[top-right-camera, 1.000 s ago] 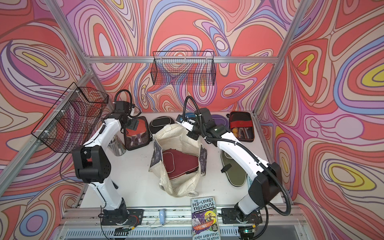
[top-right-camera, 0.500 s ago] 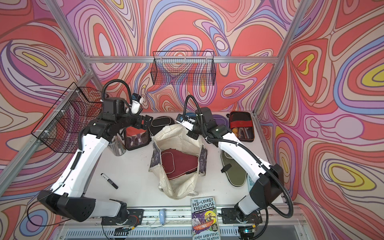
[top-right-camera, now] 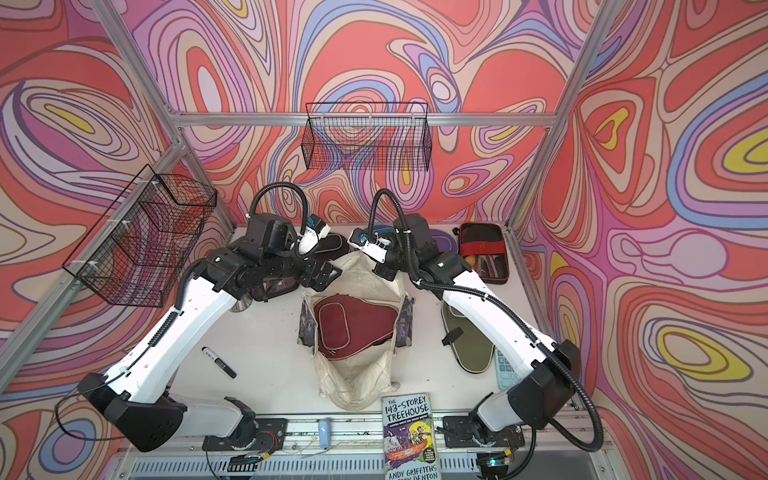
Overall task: Remove the ping pong set from the canvas bag
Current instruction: Adjust the canvas bag at the center of the board.
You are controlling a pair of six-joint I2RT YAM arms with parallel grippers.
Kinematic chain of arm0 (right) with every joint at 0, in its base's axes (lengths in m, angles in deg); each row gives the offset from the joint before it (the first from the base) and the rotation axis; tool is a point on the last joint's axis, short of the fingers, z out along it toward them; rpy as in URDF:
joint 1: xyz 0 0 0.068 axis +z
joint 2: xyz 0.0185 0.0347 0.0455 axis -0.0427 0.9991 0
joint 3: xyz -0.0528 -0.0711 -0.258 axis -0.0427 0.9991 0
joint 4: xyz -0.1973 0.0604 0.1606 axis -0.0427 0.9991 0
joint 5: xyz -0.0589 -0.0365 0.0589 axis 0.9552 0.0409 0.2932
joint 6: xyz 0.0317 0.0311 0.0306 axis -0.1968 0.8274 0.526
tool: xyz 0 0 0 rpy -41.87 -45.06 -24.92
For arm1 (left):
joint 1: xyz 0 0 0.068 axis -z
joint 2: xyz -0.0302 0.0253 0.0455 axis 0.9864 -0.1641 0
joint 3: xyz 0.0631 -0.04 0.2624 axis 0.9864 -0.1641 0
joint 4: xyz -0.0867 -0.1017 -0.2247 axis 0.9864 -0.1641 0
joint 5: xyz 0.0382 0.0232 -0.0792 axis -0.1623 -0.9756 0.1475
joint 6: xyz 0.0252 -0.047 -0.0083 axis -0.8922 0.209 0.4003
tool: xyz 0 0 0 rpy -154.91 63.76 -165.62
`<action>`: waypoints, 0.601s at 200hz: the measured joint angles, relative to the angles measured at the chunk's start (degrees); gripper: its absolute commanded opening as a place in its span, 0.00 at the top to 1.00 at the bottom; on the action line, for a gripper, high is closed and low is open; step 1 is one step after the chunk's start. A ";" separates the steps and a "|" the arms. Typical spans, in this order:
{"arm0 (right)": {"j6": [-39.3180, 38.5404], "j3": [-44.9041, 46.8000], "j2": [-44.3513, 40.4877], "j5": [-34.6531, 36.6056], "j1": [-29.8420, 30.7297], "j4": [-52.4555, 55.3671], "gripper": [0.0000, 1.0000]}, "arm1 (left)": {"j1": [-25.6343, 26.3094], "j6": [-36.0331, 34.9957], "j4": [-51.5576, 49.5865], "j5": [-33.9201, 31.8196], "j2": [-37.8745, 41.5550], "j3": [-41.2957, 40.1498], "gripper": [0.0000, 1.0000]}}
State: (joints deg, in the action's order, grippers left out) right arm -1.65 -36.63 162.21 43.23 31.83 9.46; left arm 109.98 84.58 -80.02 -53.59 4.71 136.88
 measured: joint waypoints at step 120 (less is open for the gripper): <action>0.00 -0.07 -2.49 -2.95 0.20 0.28 1.00 | 1.46 1.75 -0.09 0.61 0.24 -3.89 0.78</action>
State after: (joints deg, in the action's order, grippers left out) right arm -1.65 -36.70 159.71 40.28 32.03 9.74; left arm 111.45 86.33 -80.10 -52.98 4.95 132.99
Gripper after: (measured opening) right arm 0.048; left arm 0.438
